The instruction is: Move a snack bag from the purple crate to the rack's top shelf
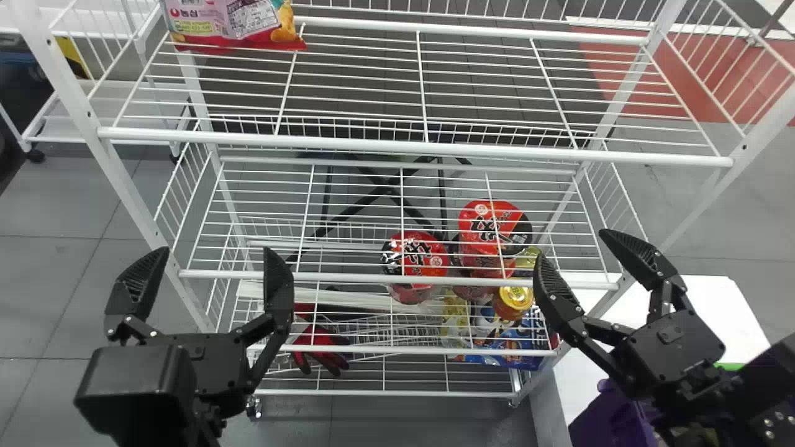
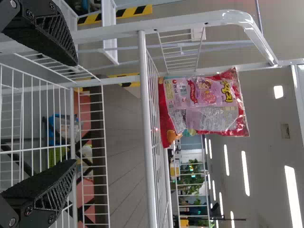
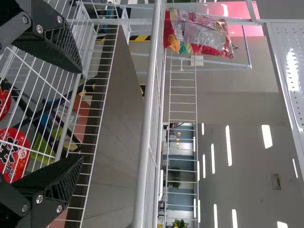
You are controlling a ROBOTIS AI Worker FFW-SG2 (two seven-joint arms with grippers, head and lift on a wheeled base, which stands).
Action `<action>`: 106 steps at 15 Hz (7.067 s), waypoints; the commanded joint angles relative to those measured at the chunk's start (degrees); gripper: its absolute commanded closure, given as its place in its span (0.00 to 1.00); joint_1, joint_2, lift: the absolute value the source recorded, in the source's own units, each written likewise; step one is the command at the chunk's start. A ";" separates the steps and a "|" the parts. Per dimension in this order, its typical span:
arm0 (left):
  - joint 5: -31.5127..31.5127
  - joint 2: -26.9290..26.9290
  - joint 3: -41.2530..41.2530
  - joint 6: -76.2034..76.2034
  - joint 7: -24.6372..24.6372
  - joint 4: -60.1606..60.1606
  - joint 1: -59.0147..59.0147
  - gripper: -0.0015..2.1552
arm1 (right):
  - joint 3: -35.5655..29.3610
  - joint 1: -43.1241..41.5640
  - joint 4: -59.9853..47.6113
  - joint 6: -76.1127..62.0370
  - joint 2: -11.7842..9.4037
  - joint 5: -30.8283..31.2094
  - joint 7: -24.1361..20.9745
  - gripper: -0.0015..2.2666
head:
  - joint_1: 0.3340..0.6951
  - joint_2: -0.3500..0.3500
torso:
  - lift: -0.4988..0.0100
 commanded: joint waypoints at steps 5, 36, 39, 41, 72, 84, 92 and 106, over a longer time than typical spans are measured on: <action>0.08 0.00 0.00 0.00 0.00 0.14 -0.01 0.04 | -0.15 -0.02 -0.11 0.00 -0.01 -0.19 -0.30 0.09 | 1.00 0.38 | 0.44; 0.69 -0.09 -0.26 -2.11 0.44 2.78 -1.15 0.04 | -0.24 0.78 -1.25 4.75 0.34 0.43 -7.95 0.09 | 1.00 0.32 | 0.20; 0.69 0.00 -0.26 -2.11 0.79 2.96 -1.15 0.04 | -0.24 0.69 -1.25 4.57 0.34 0.43 -7.86 0.09 | 1.00 0.32 | 0.17; 0.69 0.00 -0.26 -2.46 0.79 3.40 -1.15 0.04 | -0.24 0.78 -1.34 4.04 0.34 0.43 -7.86 0.09 | 1.00 0.32 | 0.16; 0.34 0.18 -0.53 -4.74 2.11 6.12 -1.32 0.04 | -44.80 -18.21 -16.37 93.69 0.60 7.37 23.87 0.11 | 1.00 0.00 | 0.10; 1.75 0.09 0.26 -3.69 2.37 7.26 -1.68 0.04 | -42.43 -14.96 4.37 77.52 -14.43 28.20 55.60 0.10 | 1.00 0.00 | 0.10; 1.57 0.09 0.26 -3.87 3.25 8.93 -1.76 0.04 | -36.80 -12.67 19.84 65.92 -17.50 34.18 56.93 0.10 | 1.00 0.00 | 0.10; 4.91 0.18 1.23 -11.25 1.93 12.36 -2.29 0.04 | -20.10 -15.57 47.35 55.20 -20.05 51.93 48.39 0.10 | 1.00 0.00 | 0.10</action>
